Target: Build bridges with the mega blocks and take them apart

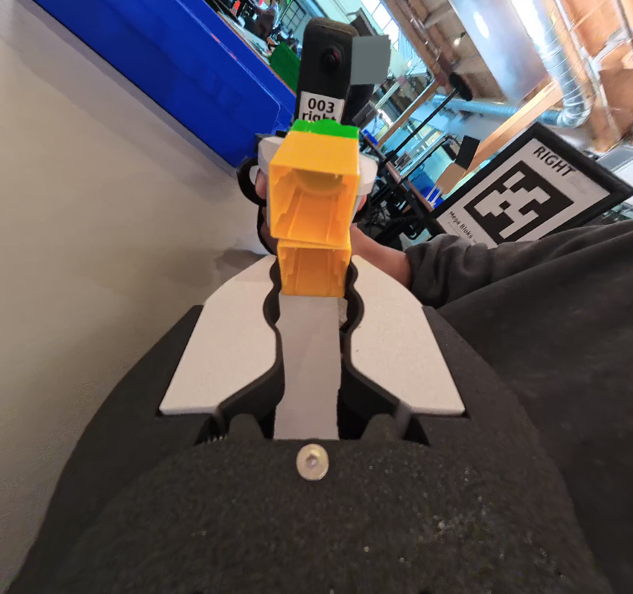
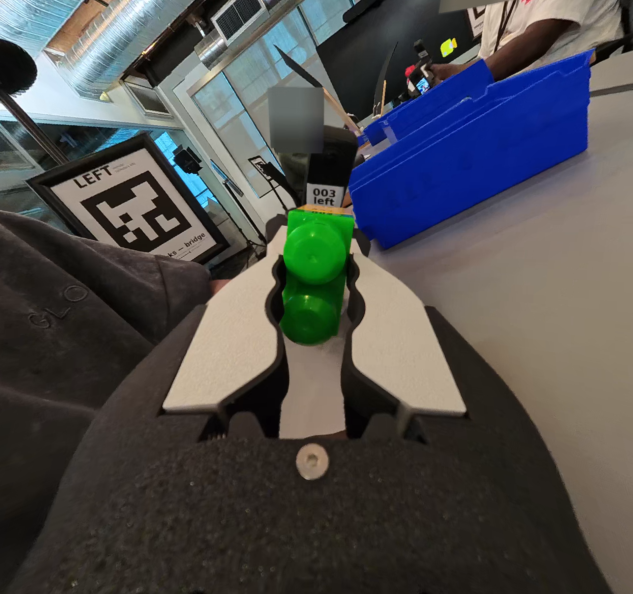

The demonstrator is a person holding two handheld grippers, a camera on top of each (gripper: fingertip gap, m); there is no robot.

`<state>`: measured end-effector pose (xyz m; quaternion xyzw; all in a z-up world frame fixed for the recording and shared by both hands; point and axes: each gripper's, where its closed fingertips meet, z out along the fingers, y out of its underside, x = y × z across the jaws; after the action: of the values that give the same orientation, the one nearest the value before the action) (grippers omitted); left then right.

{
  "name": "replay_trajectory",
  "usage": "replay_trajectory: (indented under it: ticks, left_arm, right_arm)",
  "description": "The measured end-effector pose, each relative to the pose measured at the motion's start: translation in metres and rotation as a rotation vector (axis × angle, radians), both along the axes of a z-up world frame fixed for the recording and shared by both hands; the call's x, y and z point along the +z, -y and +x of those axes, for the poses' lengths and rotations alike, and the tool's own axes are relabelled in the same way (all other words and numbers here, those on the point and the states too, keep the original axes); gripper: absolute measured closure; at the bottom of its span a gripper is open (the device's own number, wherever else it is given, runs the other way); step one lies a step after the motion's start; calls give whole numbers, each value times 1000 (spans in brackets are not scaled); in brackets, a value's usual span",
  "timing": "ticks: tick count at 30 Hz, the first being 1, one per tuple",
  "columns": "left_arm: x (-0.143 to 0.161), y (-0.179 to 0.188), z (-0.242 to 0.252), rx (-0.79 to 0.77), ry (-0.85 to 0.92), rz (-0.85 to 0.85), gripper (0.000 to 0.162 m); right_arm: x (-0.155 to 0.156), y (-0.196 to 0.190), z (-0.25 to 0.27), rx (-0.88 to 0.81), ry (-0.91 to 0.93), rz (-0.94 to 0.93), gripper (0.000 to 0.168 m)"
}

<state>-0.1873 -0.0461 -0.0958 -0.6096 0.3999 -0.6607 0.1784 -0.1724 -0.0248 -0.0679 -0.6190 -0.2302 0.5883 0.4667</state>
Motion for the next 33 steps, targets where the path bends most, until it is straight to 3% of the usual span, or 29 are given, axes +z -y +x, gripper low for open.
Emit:
replay_trajectory:
  ticks: [11, 13, 16, 18, 20, 22, 24, 26, 28, 31, 33]
  left_arm:
    - [4, -4, -2, 45, -11, 48, 122]
    - [4, -15, -10, 158, -79, 139, 102]
    - [4, -49, -38, 492, -216, 490, 79]
    - [6, -73, -64, 766, -317, 681, 85]
    - [11, -74, -68, 822, -330, 732, 89]
    - [10, -70, -62, 774, -335, 699, 83]
    - [10, -65, -59, 744, -313, 642, 82]
    - [8, -61, -57, 719, -293, 597, 82]
    - [6, -60, -57, 712, -293, 575, 82]
    - [3, -59, -54, 691, -296, 564, 83]
    - [1, -57, -51, 674, -294, 563, 84]
  right_arm:
    - [5, -2, 2, -24, -10, -4, 134]
    - [14, -8, 13, -96, -2, 0, 134]
    - [14, -14, 28, -202, 141, 13, 134]
    - [7, -17, 32, -239, 191, -1, 134]
    - [0, -21, 34, -261, 214, -21, 134]
    - [10, -22, 42, -298, 230, -35, 134]
    - [57, -18, 79, -465, 349, 22, 134]
    - [113, 0, 154, -725, 556, 32, 134]
    - [141, 17, 230, -915, 701, -99, 134]
    - [101, 19, 298, -903, 918, -450, 134]
    - [58, 13, 311, -802, 985, -636, 134]
